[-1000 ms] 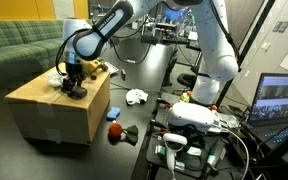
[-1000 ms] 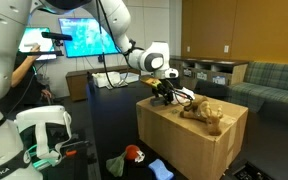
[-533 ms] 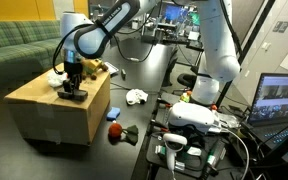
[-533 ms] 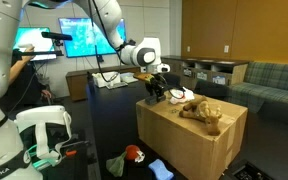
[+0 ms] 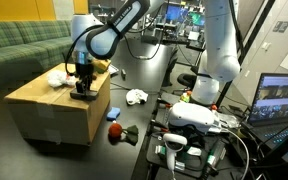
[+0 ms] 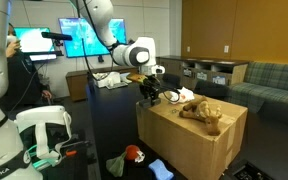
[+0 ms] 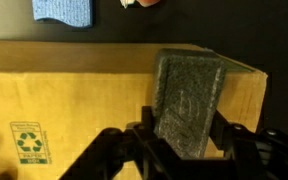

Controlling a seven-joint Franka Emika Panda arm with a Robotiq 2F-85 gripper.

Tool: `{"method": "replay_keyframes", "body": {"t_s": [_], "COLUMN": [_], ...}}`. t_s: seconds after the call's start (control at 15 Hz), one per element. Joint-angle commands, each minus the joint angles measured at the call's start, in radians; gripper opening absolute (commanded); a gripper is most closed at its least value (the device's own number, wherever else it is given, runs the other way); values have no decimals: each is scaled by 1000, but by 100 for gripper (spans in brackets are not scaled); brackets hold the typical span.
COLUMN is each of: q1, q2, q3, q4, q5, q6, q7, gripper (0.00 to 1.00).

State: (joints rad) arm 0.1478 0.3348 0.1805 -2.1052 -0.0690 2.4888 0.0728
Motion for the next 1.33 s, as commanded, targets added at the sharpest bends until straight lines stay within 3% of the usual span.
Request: {"method": "replay_keyframes", "body": {"t_s": [0.0, 0.4, 0.67, 0.93, 1.27], "q1": [8, 7, 11, 13, 19], "q2": [-159, -378, -454, -400, -226], "q3": [-14, -13, -5, 11, 13], "q4": [-149, -360, -481, -532, -510], "q5": [25, 29, 65, 67, 9], "q6": [11, -89, -122, -94, -74], "q7": [13, 79, 104, 161, 291], "gripper": [31, 31, 31, 31, 31]}}
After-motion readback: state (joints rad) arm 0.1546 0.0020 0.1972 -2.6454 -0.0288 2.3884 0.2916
